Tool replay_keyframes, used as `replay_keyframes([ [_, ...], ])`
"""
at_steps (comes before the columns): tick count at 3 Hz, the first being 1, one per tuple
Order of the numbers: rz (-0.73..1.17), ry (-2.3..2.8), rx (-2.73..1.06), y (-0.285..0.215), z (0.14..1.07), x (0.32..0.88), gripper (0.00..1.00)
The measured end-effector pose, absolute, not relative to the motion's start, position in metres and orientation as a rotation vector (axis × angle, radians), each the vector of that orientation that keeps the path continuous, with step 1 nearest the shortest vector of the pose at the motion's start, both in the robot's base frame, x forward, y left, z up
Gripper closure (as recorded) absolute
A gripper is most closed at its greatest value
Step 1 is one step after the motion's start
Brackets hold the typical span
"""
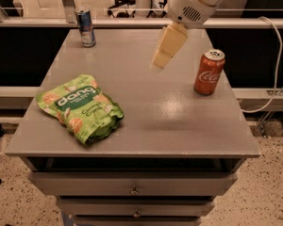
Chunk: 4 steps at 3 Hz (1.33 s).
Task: Pick redbull can
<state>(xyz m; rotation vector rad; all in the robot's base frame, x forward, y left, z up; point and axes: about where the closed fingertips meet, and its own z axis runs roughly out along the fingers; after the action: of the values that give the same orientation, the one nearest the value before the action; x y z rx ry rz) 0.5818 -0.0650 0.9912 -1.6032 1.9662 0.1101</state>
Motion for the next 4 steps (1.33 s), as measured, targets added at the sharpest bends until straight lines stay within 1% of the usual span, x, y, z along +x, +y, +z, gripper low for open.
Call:
replay_keyframes([
  [1,0.110,1.966,-1.603,-0.065,0.991,0.582,0.00],
  [2,0.127,1.964,-1.560,-0.052,0.989,0.595,0.00],
  [3,0.187,1.945,-1.485,-0.024,0.985,0.625,0.00],
  [4,0.257,1.911,-1.336,0.017,0.977,0.684,0.00],
])
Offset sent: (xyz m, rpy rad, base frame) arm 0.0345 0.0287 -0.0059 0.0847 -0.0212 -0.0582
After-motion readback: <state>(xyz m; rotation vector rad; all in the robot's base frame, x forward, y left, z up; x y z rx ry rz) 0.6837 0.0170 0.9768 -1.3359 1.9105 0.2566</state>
